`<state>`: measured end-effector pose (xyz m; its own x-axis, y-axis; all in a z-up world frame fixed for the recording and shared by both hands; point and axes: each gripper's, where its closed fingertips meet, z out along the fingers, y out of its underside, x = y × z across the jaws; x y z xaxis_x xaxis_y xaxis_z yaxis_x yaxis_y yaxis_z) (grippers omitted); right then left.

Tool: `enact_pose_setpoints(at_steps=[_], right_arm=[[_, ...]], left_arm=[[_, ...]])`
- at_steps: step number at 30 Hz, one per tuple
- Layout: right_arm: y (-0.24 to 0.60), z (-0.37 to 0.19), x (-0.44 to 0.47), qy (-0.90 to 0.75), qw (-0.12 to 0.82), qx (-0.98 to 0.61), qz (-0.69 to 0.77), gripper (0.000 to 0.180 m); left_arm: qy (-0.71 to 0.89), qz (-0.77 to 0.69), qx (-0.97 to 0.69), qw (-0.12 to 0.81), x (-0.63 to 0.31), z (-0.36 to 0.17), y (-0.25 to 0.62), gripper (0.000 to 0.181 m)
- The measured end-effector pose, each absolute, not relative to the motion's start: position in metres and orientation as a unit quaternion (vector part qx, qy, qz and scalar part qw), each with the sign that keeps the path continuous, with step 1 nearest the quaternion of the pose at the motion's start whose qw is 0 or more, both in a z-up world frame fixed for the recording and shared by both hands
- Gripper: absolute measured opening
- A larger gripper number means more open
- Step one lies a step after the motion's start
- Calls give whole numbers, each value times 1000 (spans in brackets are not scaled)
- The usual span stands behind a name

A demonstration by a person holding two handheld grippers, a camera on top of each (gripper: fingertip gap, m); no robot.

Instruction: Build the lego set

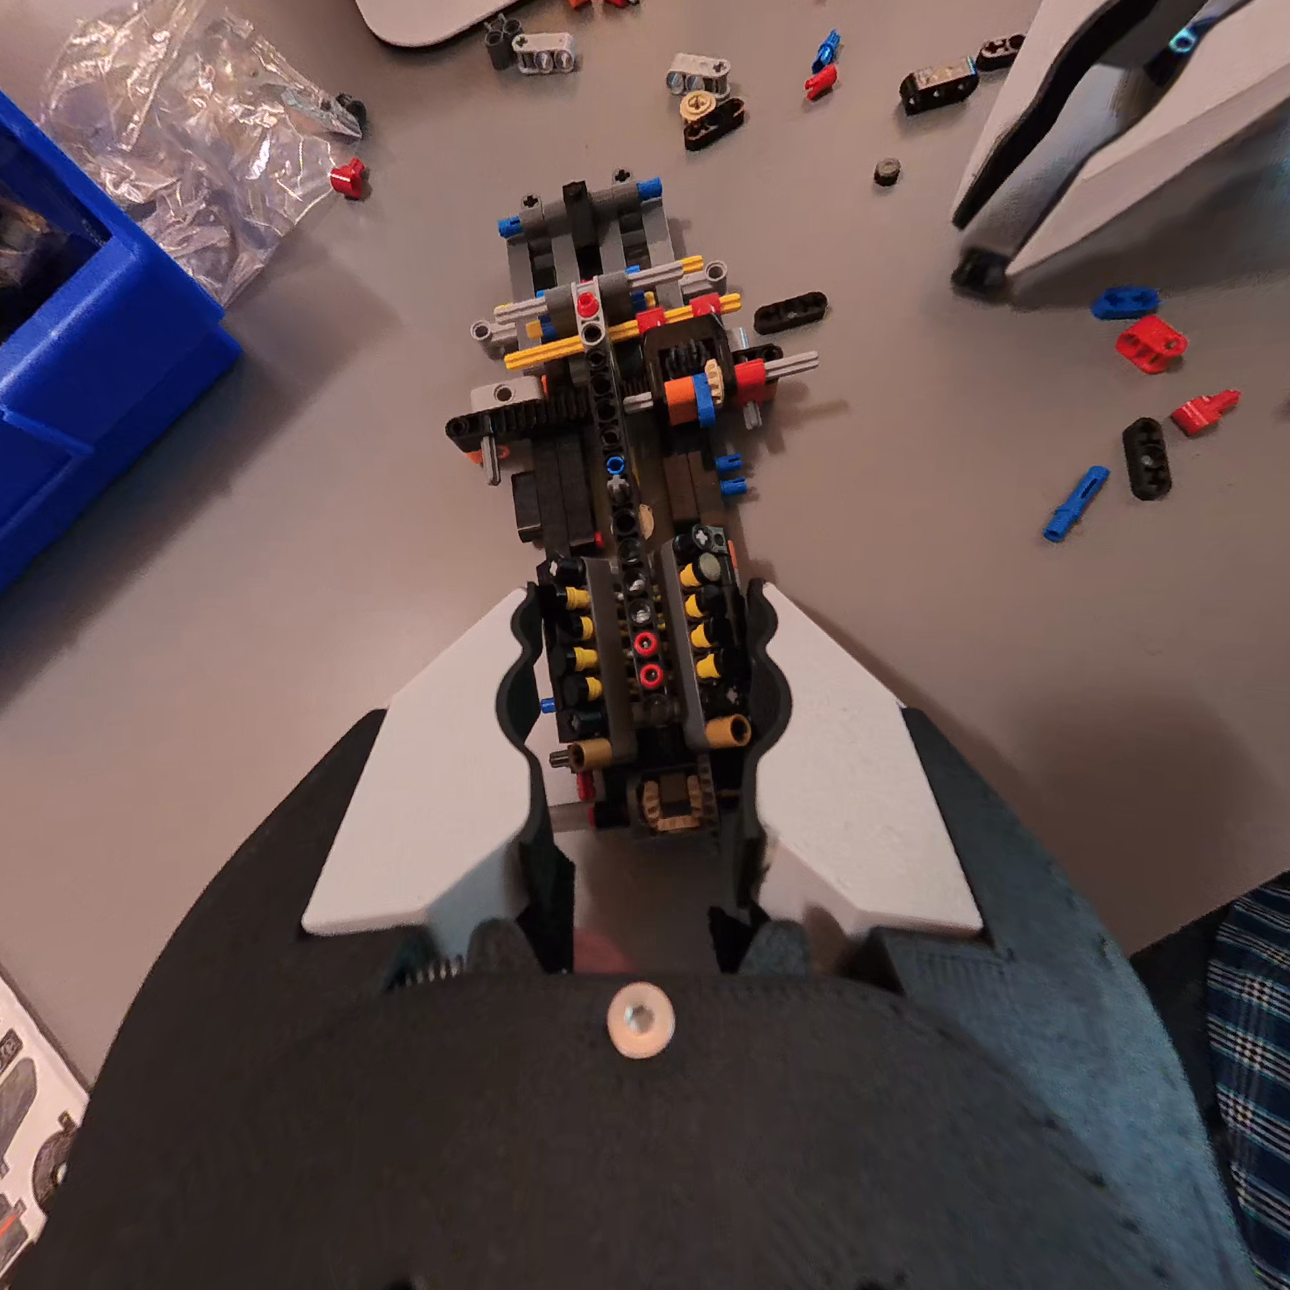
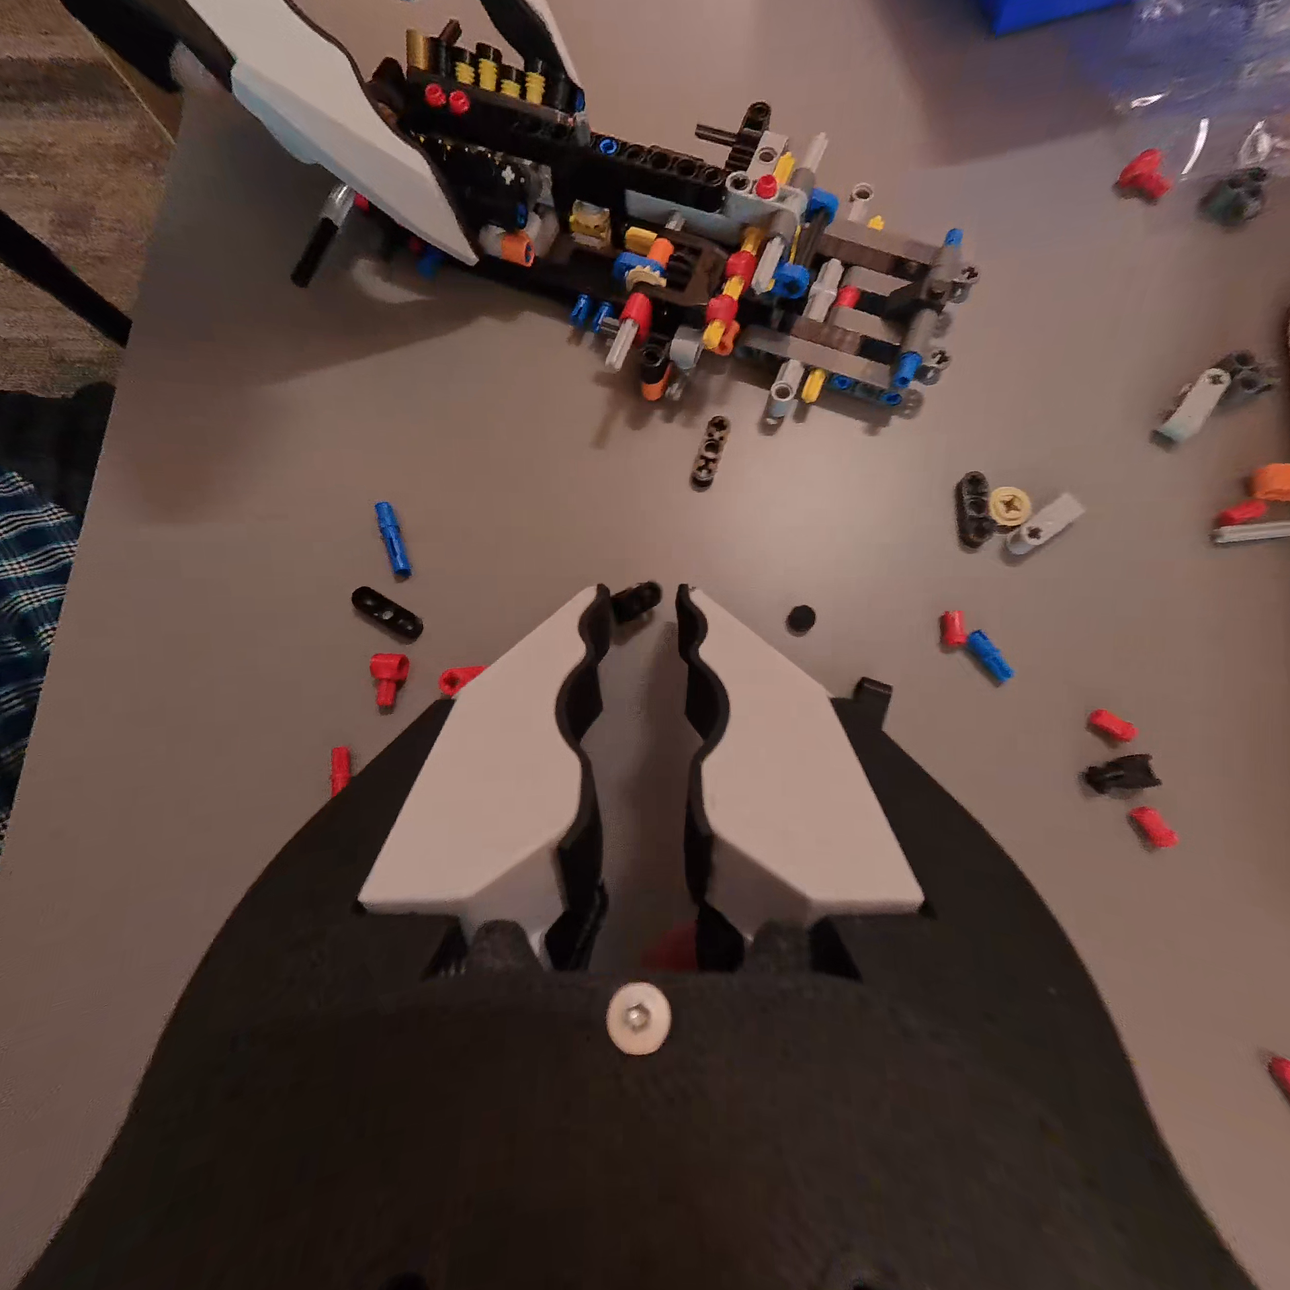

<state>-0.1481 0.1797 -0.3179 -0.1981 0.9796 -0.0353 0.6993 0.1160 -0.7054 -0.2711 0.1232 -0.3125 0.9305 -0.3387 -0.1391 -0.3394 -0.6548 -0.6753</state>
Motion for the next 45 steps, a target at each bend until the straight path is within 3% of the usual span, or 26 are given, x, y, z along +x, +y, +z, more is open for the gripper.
enact_pose_setpoints(at_steps=[2,6,10,17,26,35,37,45], right_arm=[[182,-318,-146,-709,232,-594,300,26],[193,-305,-132,-702,250,-597,297,28],[206,-296,-108,-697,265,-604,281,21],[224,-293,-98,-686,285,-616,260,24],[195,-308,-180,-705,274,-587,288,22],[195,-326,-201,-709,254,-599,274,14],[193,-327,-201,-710,251,-596,278,5],[186,-328,-153,-757,213,-566,246,5]], left_arm=[[188,2,-910,369,-271,-312,122,57],[188,5,-910,370,-271,-312,119,57],[183,2,-910,372,-272,-310,116,56],[178,8,-911,373,-272,-309,110,55],[171,14,-907,386,-272,-303,110,55],[169,3,-902,396,-274,-301,113,54],[171,2,-902,396,-273,-302,113,54],[170,-5,-901,399,-273,-302,113,53]])
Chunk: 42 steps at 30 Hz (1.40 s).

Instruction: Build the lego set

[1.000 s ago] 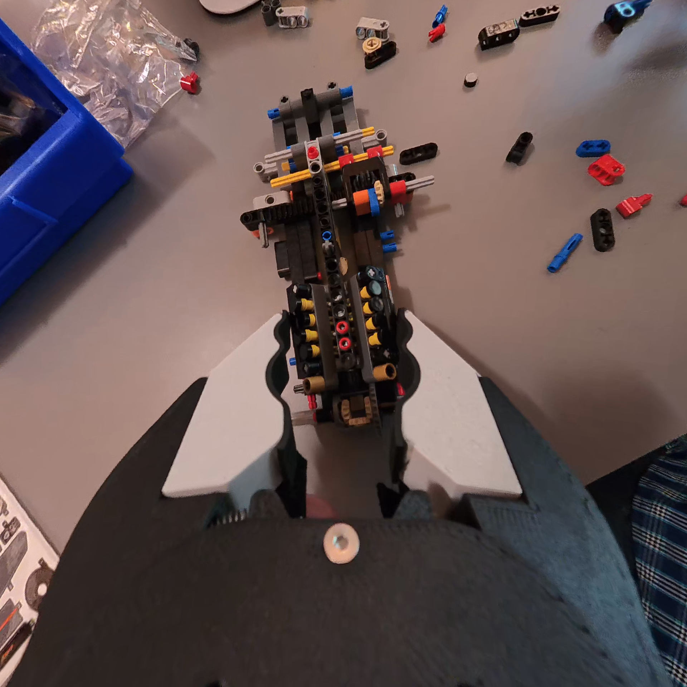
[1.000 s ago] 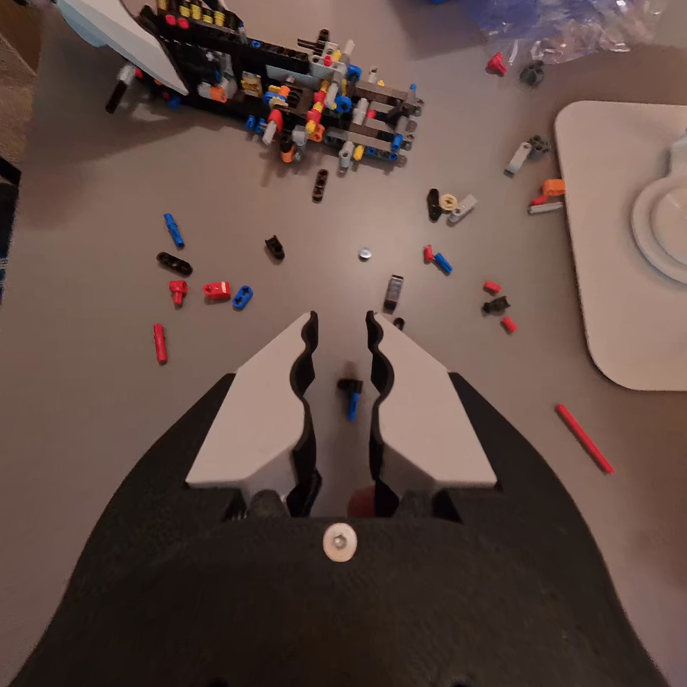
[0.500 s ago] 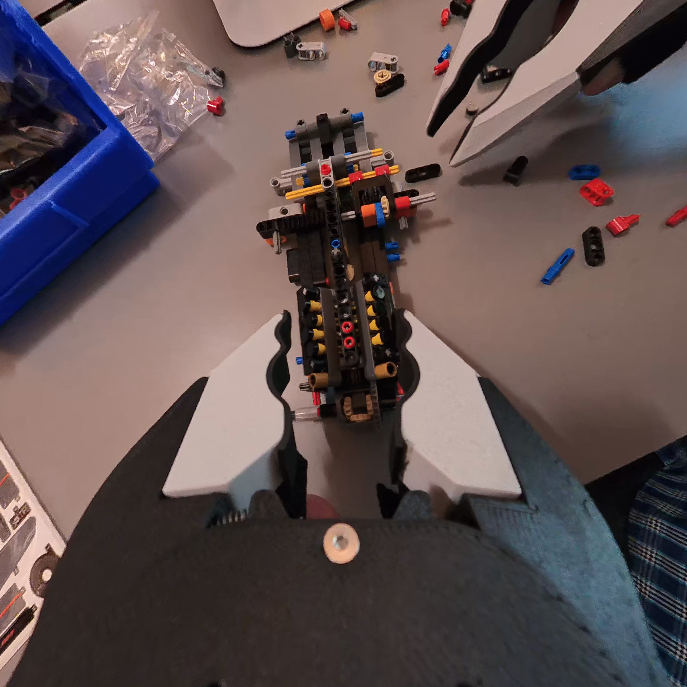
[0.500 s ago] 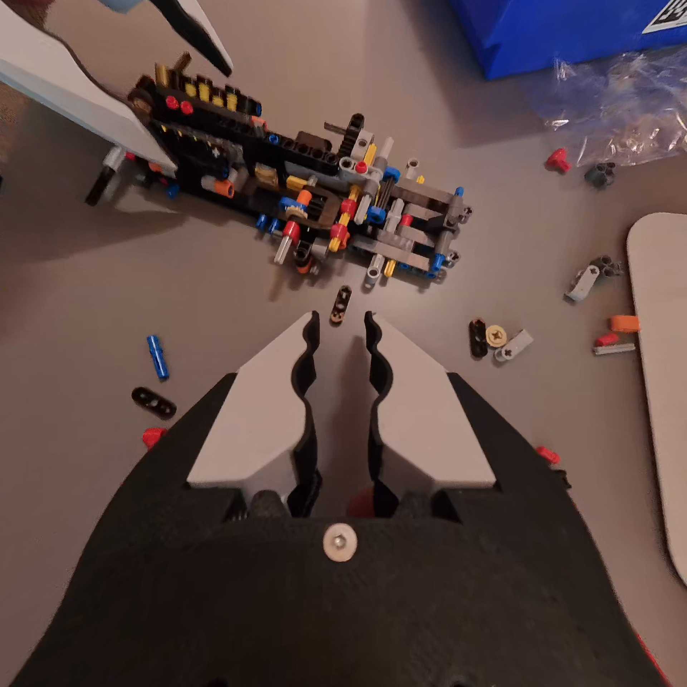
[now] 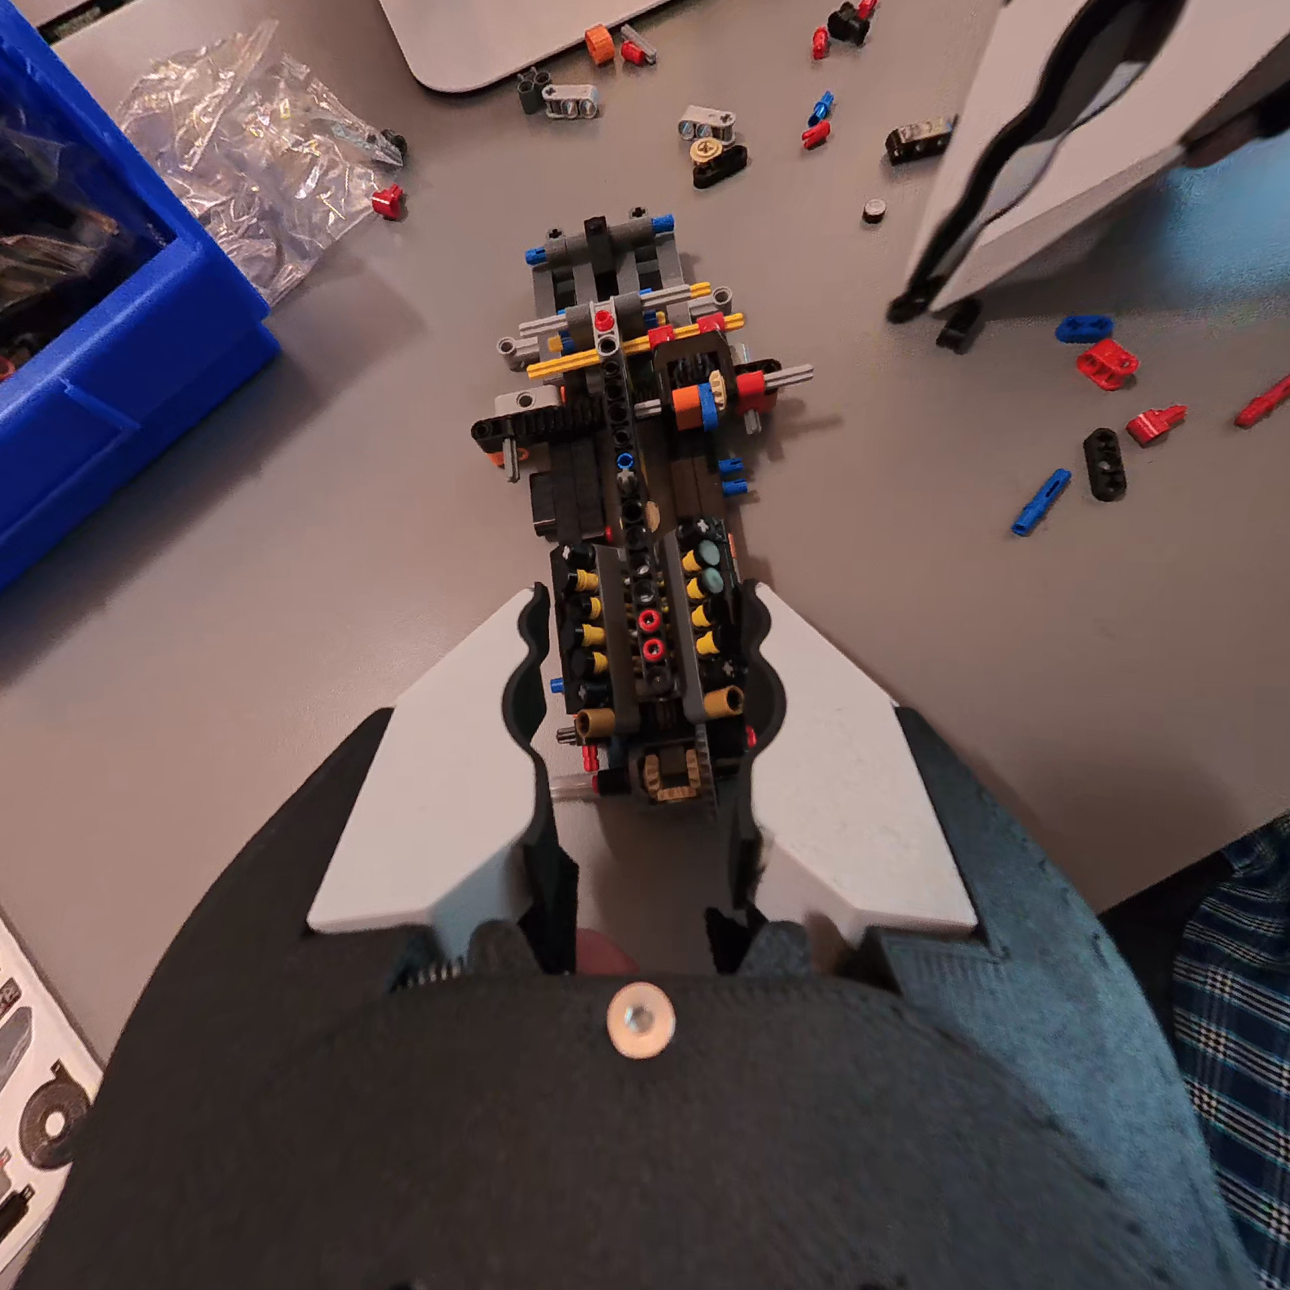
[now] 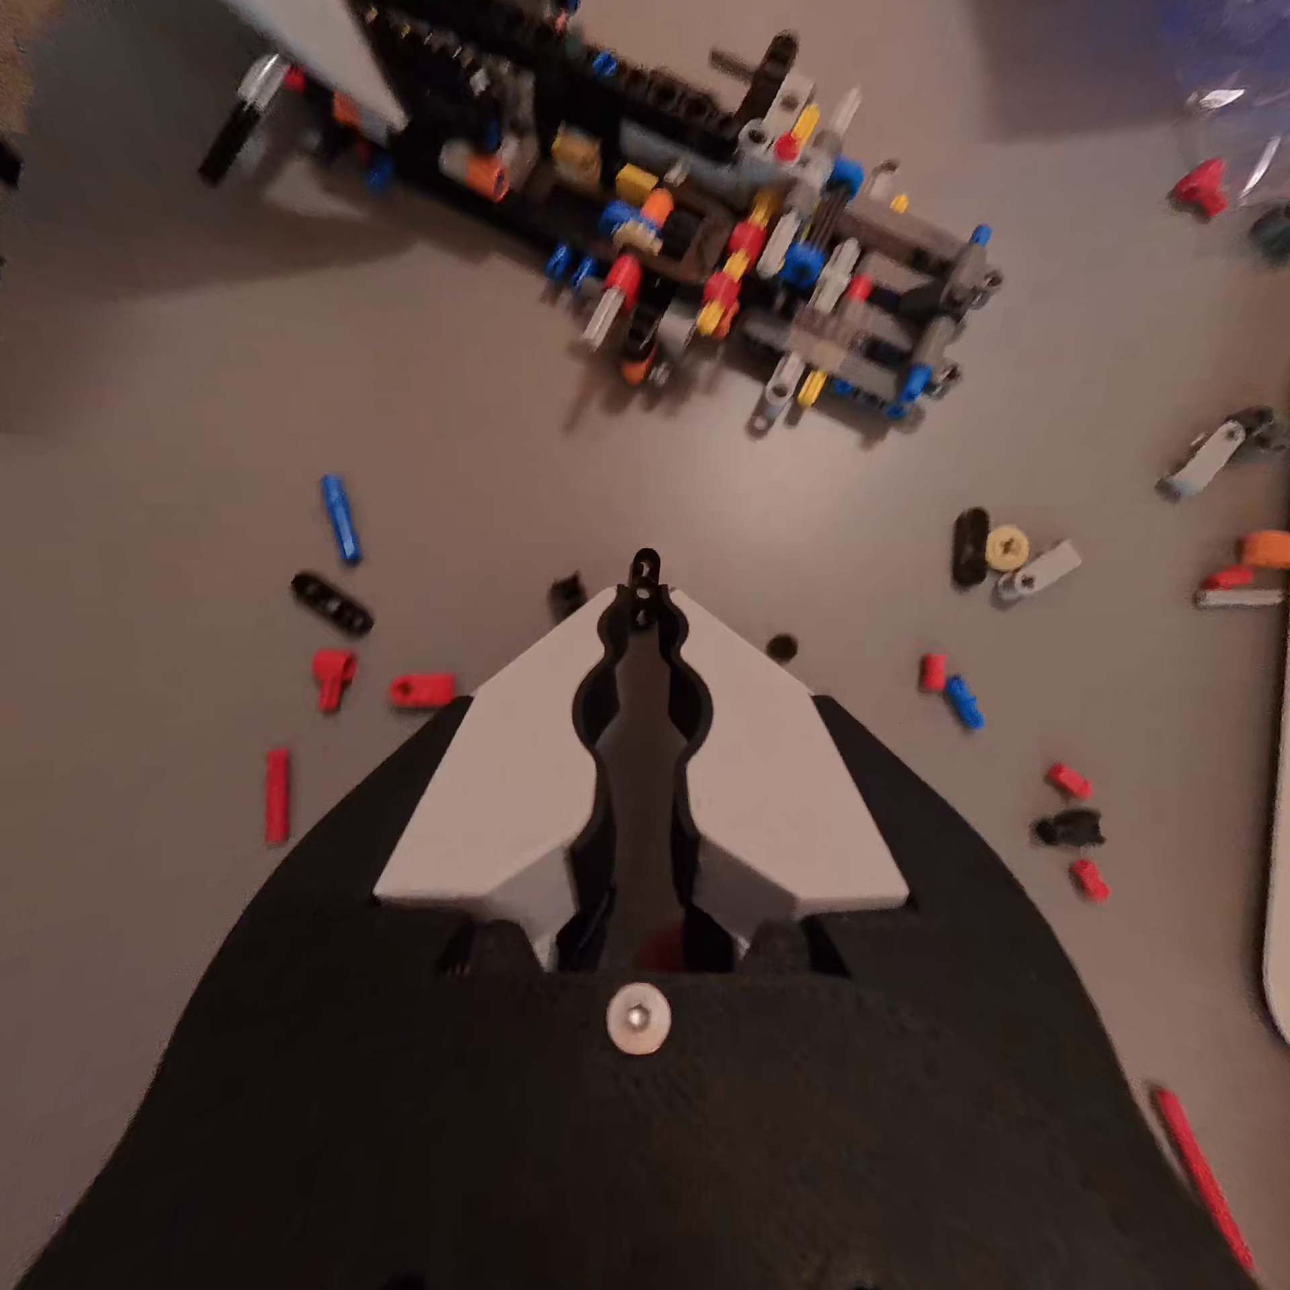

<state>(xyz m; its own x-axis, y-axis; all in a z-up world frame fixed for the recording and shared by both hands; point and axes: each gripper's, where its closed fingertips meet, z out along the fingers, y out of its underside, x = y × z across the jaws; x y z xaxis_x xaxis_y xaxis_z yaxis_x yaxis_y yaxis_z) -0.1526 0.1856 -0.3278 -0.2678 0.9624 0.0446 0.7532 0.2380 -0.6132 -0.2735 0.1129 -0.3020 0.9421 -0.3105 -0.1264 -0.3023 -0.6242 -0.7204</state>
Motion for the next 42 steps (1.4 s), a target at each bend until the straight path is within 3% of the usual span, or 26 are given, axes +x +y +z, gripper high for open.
enact_pose_setpoints(at_steps=[3,12,15,18,22,28,33,37,42], right_arm=[[201,-317,-132,-741,235,-580,242,24],[255,-322,-109,-706,286,-623,179,25],[252,-326,-120,-712,288,-614,180,21],[253,-327,-124,-710,283,-616,190,4],[245,-321,-125,-708,286,-608,219,4],[211,-288,-132,-738,330,-534,249,5],[164,-292,-152,-792,337,-452,235,4],[142,-310,-169,-834,347,-392,175,4],[145,-316,-184,-855,431,-285,37,5]], left_arm=[[171,-4,-901,398,-274,-302,113,53],[172,1,-901,398,-272,-299,115,53],[173,4,-901,397,-270,-299,115,53],[178,4,-900,399,-267,-297,117,53],[190,5,-890,415,-259,-289,123,52],[235,44,-875,422,-249,-275,134,53],[226,35,-887,402,-259,-283,126,56],[233,40,-886,399,-255,-286,118,55],[227,43,-886,403,-259,-290,111,54]])
